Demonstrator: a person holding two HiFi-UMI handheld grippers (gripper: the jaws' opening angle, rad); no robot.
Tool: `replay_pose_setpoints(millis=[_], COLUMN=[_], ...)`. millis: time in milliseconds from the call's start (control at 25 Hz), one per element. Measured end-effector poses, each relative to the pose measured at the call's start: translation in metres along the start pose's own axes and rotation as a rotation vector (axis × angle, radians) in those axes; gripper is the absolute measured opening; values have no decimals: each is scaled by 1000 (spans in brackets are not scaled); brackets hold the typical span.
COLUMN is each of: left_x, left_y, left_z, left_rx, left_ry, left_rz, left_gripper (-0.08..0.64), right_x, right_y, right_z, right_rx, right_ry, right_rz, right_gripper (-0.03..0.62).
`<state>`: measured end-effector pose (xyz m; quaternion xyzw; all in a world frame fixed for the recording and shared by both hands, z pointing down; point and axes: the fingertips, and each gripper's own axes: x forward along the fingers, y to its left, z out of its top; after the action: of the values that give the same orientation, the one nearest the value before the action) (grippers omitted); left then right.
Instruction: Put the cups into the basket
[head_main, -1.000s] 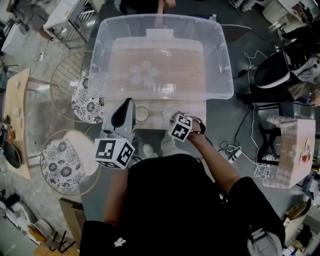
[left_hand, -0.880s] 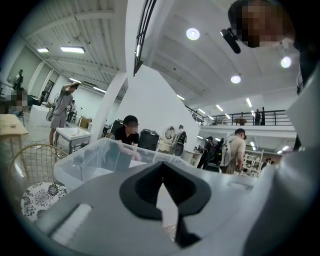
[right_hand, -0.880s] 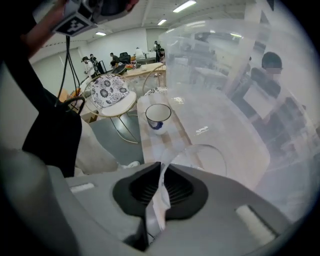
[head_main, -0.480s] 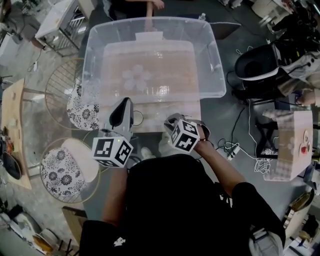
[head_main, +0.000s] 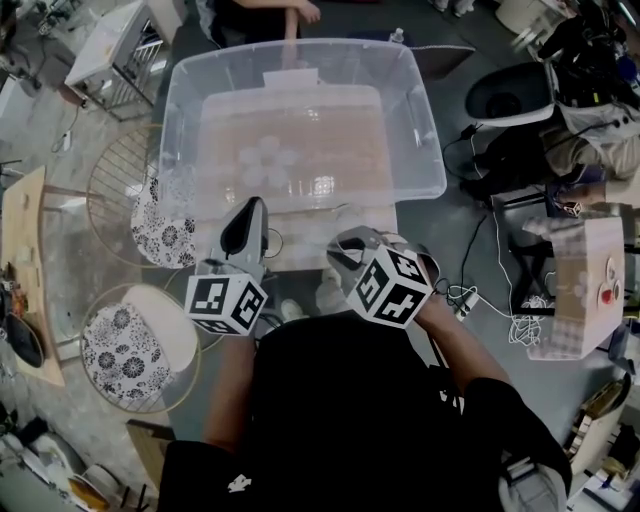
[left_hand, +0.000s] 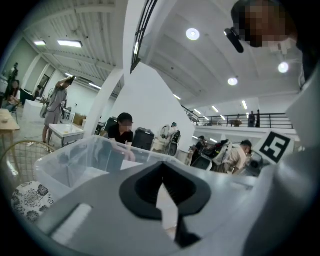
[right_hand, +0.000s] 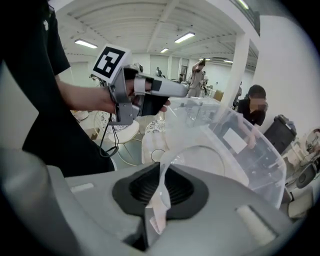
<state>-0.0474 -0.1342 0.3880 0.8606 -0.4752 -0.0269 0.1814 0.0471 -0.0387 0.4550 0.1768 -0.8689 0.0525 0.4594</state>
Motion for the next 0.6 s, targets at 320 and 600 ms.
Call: replay_pose_setpoints(millis=[320,600], left_x=[8,14], left_y=[-3,-3], left_z=[-2,-3], left_rx=[-5,-5], left_ry=[-2,-2], left_rz=[4,25], left_gripper=[8,8], right_x=[-37,-43], right_y=[-26,-78], right_z=[32,42], right_rx=[-24,-60], right_ry=[-85,-88], right_rz=[-51,-123], right_gripper=[31,31])
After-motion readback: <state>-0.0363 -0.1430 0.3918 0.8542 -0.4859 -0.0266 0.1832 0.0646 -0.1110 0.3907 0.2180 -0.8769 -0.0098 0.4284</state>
